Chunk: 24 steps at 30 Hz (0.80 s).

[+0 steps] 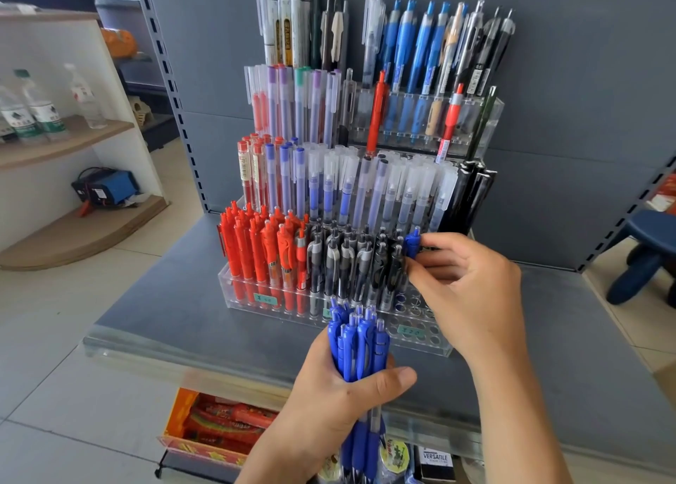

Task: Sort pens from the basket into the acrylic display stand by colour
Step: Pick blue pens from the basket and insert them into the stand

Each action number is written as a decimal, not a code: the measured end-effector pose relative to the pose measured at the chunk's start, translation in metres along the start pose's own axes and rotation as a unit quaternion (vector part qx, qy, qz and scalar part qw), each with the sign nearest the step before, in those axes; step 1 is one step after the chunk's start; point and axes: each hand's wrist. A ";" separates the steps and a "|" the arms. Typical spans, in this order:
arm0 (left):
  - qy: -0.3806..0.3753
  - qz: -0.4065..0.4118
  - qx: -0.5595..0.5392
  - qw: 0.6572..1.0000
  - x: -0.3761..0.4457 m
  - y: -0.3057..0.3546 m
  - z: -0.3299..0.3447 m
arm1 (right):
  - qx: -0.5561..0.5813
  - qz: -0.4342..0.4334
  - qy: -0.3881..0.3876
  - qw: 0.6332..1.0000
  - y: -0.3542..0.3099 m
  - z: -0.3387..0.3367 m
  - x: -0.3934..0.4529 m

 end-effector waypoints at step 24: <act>0.002 0.011 0.003 1.000 -0.001 0.004 0.002 | -0.006 0.037 -0.313 0.949 -0.031 -0.027 -0.019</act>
Point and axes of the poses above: each hand's wrist, its own x-axis towards the middle knuckle, its own z-axis out of the palm, y = z × x, and after that the axes turned 6 degrees about z, right-handed
